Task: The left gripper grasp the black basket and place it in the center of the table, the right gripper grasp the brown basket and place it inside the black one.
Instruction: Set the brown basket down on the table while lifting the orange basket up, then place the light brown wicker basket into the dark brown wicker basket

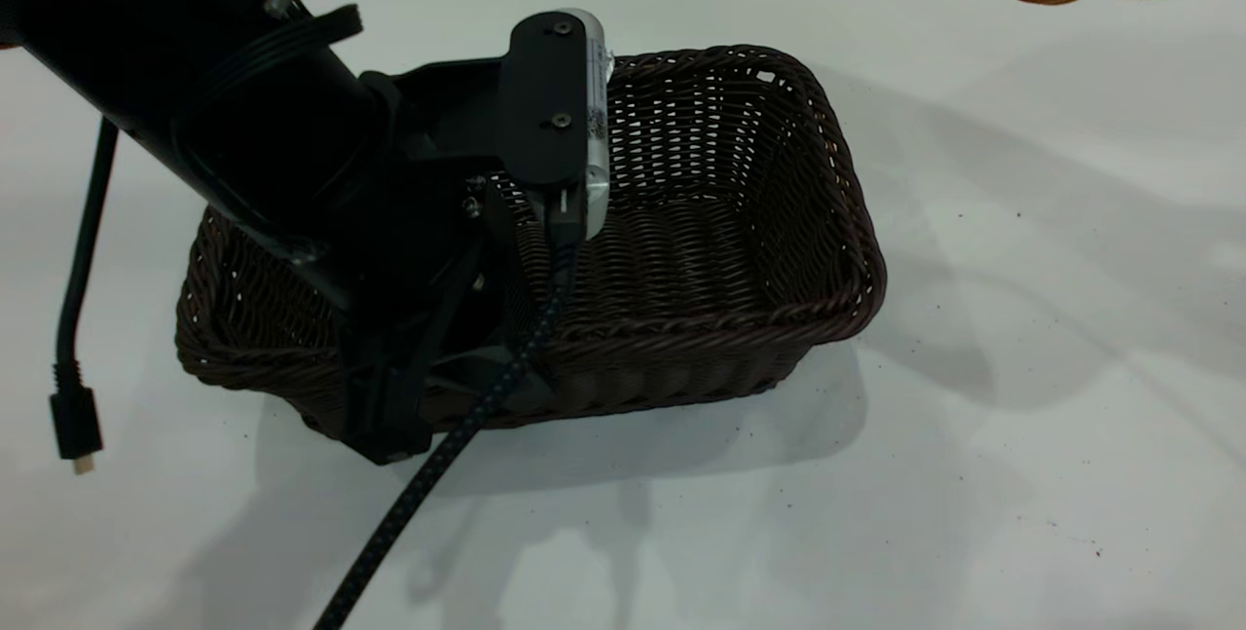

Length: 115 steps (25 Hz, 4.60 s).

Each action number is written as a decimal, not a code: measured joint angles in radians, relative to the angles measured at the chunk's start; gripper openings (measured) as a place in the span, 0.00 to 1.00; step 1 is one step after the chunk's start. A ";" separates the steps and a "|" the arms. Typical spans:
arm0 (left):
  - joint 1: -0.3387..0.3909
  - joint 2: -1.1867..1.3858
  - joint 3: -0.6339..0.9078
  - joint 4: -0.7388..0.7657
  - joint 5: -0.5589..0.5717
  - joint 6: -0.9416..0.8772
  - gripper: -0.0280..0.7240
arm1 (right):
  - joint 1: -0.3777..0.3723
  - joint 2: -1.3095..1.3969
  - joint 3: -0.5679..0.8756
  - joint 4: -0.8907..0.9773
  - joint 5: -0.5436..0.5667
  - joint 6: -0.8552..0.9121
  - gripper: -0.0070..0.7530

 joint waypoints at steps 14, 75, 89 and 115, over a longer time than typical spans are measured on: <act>-0.003 0.001 0.000 -0.005 -0.005 0.000 0.21 | 0.001 0.000 0.000 0.000 0.008 -0.017 0.16; -0.003 -0.756 -0.218 -0.437 -0.123 0.001 0.66 | 0.135 0.082 -0.124 -0.078 0.116 -0.023 0.15; -0.003 -0.756 -0.218 -0.619 -0.118 -0.001 0.66 | 0.153 0.082 -0.124 -0.136 0.183 -0.024 0.15; -0.003 -0.756 -0.218 -0.616 -0.081 -0.001 0.66 | 0.347 0.292 -0.392 -0.315 0.316 0.094 0.15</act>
